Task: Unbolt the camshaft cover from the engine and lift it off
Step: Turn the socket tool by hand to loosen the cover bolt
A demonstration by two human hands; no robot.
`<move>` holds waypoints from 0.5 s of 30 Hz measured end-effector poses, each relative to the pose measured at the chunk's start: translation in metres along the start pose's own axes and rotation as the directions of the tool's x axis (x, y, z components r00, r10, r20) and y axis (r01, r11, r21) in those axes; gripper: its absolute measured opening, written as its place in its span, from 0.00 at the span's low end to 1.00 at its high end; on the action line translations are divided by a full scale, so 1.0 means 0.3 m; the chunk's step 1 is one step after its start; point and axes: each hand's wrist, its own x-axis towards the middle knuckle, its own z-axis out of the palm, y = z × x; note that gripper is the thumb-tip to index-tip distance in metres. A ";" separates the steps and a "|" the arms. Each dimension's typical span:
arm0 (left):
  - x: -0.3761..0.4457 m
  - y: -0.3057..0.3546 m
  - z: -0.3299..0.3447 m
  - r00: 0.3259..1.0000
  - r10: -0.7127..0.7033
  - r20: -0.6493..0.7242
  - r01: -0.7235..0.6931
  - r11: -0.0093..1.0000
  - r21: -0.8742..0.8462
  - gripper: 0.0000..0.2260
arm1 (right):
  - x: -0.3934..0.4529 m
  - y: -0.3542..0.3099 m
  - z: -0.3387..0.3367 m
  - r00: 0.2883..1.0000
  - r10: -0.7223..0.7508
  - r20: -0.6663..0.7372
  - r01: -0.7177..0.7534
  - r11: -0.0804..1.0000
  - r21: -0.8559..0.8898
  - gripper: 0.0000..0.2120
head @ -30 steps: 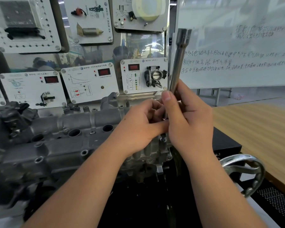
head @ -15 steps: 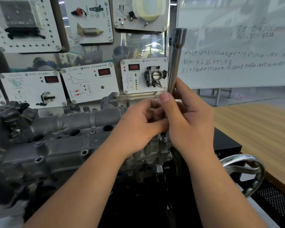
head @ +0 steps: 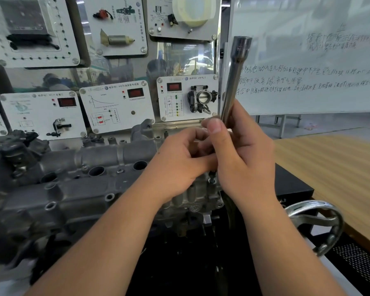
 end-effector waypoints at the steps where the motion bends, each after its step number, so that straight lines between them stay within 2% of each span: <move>1: 0.001 -0.001 0.000 1.000 -0.006 -0.003 0.006 1.000 0.008 0.21 | 0.001 0.000 -0.001 1.000 -0.006 -0.018 0.005 1.000 -0.019 0.08; 6: -0.001 -0.009 -0.007 0.999 -0.039 0.038 0.041 0.998 -0.057 0.23 | -0.008 0.008 0.000 0.999 -0.015 -0.044 0.011 0.996 -0.084 0.12; 10: -0.006 0.002 -0.007 0.993 -0.020 0.113 0.033 0.993 -0.111 0.16 | -0.008 0.012 0.003 0.999 0.019 -0.029 -0.019 1.000 -0.025 0.20; 15: -0.005 -0.002 -0.006 0.998 0.006 0.058 -0.005 1.000 -0.025 0.19 | -0.001 -0.001 0.004 1.000 -0.012 0.013 0.012 1.000 -0.018 0.19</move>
